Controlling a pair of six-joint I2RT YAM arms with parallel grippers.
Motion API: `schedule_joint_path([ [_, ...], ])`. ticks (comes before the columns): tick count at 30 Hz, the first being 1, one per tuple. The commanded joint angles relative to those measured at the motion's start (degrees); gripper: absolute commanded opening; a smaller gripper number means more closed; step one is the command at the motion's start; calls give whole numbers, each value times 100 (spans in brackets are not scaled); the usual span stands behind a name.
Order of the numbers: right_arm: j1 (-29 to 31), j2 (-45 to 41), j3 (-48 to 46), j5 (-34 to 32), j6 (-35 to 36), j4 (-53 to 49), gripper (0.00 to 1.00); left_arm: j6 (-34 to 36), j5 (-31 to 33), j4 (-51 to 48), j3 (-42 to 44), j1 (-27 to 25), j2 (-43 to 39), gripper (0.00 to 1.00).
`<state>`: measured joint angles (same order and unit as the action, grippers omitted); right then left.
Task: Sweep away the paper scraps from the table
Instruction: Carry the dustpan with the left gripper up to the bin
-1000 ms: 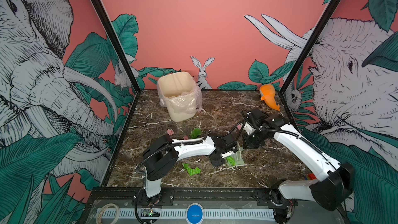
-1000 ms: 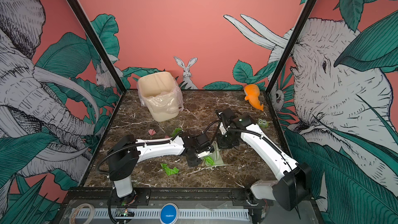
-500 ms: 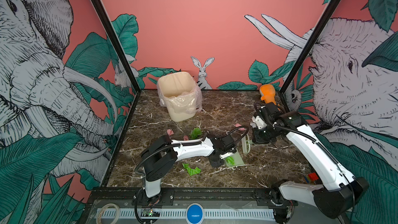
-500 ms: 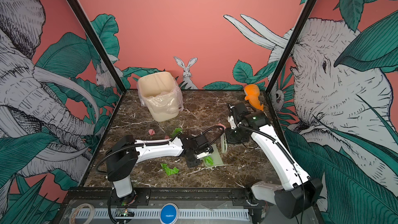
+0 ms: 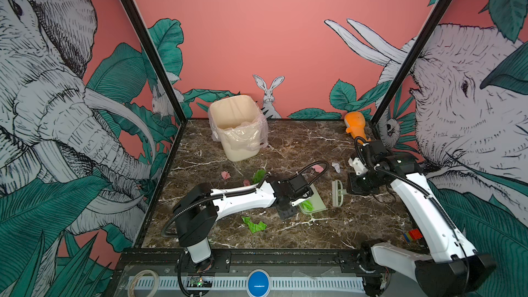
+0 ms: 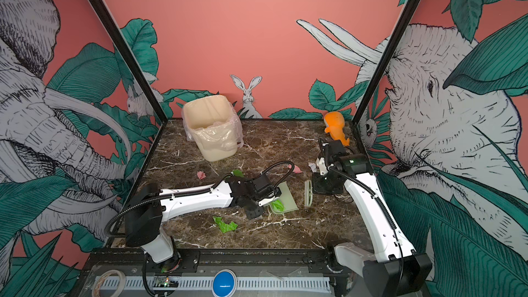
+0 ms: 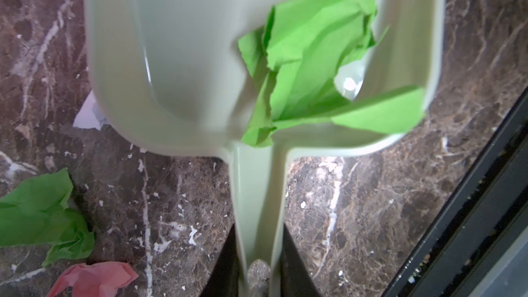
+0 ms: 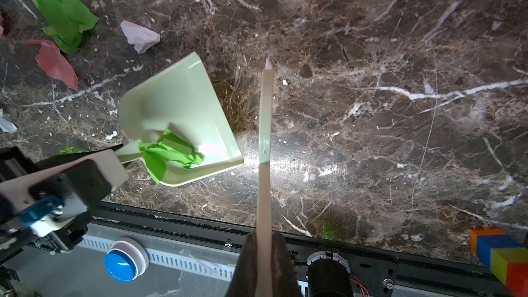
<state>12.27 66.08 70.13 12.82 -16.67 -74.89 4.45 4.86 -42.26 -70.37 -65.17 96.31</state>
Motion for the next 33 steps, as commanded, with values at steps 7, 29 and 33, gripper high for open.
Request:
schedule_joint_path([
  [7,-102,-219,-192,348,65,211,0,-303,115,-669,-338,560,-828,19],
  [29,-153,-79,-81,643,135,412,0,-590,807,-3253,-2506,2225,-1500,20],
  [33,-159,-2,-21,676,175,414,0,-578,911,-3508,-2912,2460,-1502,21],
])
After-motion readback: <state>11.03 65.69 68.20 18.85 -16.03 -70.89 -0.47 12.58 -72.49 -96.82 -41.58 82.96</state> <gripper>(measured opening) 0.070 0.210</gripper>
